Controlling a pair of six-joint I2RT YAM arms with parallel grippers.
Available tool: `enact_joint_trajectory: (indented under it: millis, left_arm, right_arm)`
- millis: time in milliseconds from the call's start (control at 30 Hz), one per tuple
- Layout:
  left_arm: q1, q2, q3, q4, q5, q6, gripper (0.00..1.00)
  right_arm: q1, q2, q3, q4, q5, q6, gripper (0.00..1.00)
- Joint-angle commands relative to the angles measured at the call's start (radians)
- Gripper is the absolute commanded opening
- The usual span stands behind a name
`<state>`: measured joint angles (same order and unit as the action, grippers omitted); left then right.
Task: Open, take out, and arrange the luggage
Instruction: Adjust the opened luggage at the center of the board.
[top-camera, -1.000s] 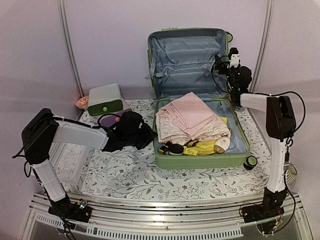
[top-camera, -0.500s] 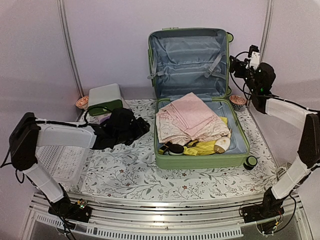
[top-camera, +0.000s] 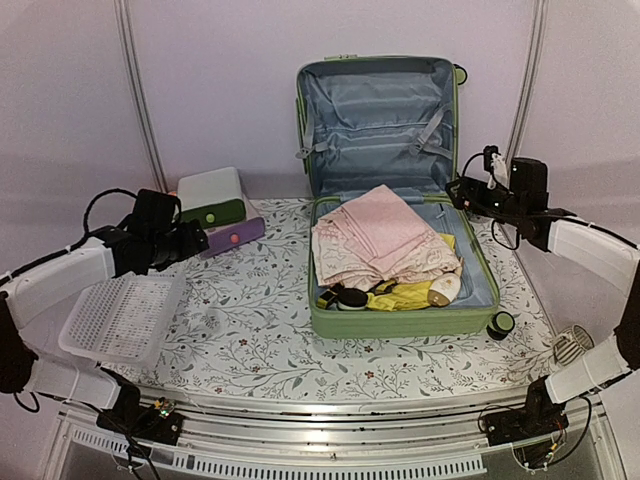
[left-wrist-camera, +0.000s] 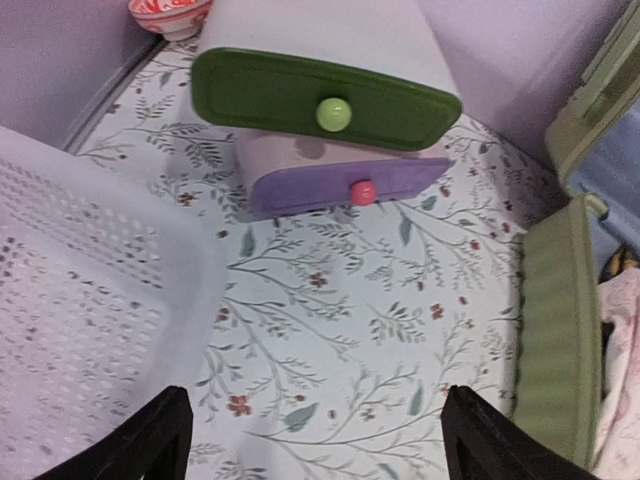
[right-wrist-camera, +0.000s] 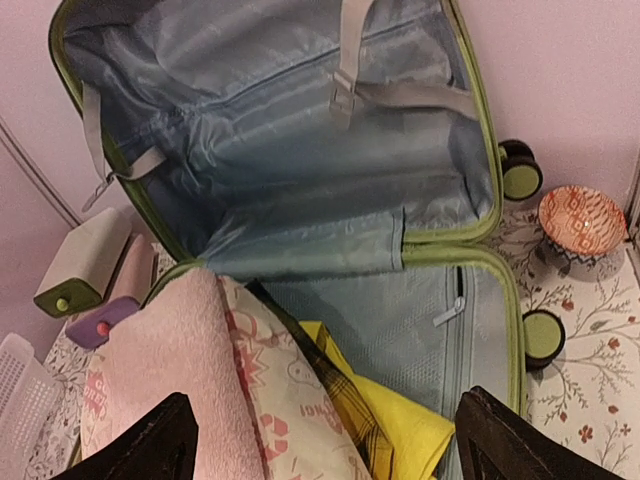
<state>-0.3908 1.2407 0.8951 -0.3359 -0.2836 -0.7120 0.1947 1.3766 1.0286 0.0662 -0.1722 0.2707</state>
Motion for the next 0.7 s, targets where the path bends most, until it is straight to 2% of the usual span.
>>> enact_joint_trajectory:
  millis: [0,167,367,467,667]
  left_arm:
    - [0.037,-0.046,-0.014,-0.19,-0.065,0.145,0.89]
    - [0.08,-0.007,-0.064,-0.182,-0.077,0.153,0.74]
    - [0.158,0.038,-0.159,-0.106,0.05,0.151,0.72]
    - [0.164,0.07,-0.152,-0.118,0.044,0.162,0.7]
    - [0.155,0.08,-0.139,-0.117,0.153,0.17,0.5]
  right_arm:
    - [-0.001,-0.039,-0.026,-0.144,-0.065,0.018,0.91]
    - [0.0,-0.052,-0.041,-0.134,-0.079,0.025,0.92]
    - [0.0,-0.057,-0.015,-0.14,-0.097,0.036,0.92]
    - [0.0,-0.065,-0.02,-0.14,-0.096,0.039,0.91]
    - [0.0,-0.104,-0.074,-0.116,-0.096,0.041,0.92]
